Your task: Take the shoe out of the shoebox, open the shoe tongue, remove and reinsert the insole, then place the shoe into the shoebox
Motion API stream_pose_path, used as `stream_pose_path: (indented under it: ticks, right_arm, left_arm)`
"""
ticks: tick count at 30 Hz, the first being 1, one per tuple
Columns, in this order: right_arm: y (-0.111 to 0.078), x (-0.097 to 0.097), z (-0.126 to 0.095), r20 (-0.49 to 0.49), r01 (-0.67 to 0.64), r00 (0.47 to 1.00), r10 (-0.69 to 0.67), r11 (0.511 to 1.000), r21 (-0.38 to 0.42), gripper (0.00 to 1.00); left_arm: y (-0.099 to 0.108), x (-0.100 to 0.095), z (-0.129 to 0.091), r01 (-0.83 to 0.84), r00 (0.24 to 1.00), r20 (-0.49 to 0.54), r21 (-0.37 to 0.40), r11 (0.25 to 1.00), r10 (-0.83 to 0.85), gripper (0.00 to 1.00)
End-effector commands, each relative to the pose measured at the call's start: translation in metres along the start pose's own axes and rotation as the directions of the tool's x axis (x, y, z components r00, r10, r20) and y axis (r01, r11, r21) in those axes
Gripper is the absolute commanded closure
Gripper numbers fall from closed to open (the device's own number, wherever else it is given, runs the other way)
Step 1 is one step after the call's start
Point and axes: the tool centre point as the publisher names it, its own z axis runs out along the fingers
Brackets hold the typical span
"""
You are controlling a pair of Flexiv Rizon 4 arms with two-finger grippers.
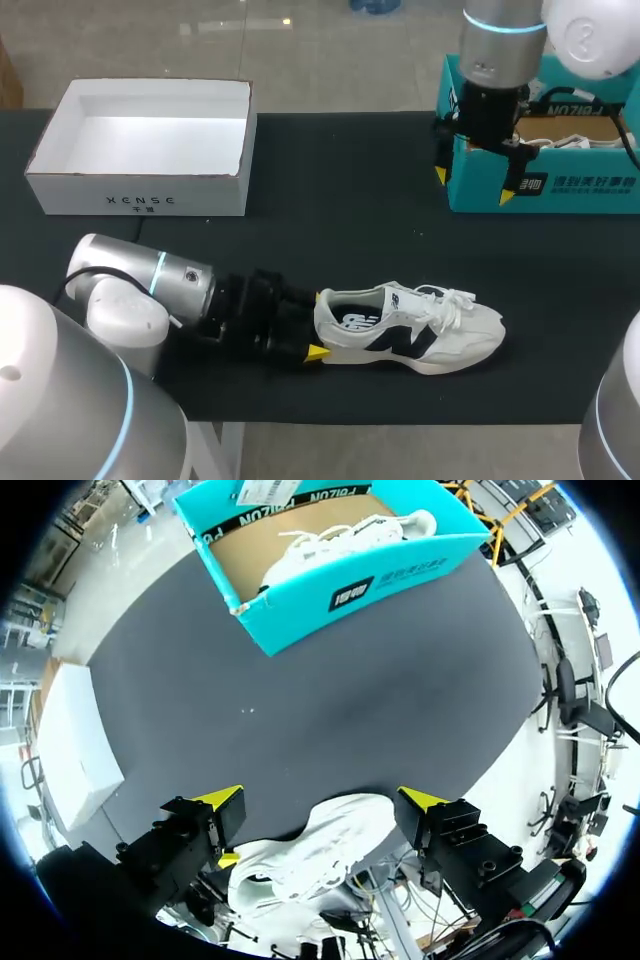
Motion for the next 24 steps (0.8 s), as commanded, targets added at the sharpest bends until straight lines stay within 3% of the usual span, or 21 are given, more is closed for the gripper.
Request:
stream_pose_path:
  ticks: [1, 11, 17, 24]
  right_arm:
    - [-0.001, 0.003, -0.001, 0.006, 0.000, 1.000, 0.000, 1.000, -0.003, 0.00]
    - [-0.001, 0.003, -0.001, 0.006, 0.000, 1.000, 0.000, 1.000, -0.003, 0.00]
    - [-0.057, 0.029, -0.008, 0.099, 0.114, 0.989, -0.109, 0.992, -0.053, 0.00]
    - [-0.122, 0.038, 0.005, 0.156, 0.182, 0.973, -0.170, 0.981, -0.070, 0.00]
  left_arm:
    - [0.004, 0.002, 0.006, 0.000, 1.000, 0.001, -0.003, 1.000, 0.000, 1.00]
    - [0.004, 0.002, 0.006, 0.000, 1.000, 0.001, -0.003, 1.000, 0.000, 1.00]
    - [0.004, 0.002, 0.006, 0.000, 1.000, 0.001, -0.003, 1.000, 0.000, 1.00]
    - [0.004, 0.002, 0.006, 0.000, 1.000, 0.001, -0.003, 1.000, 0.000, 1.00]
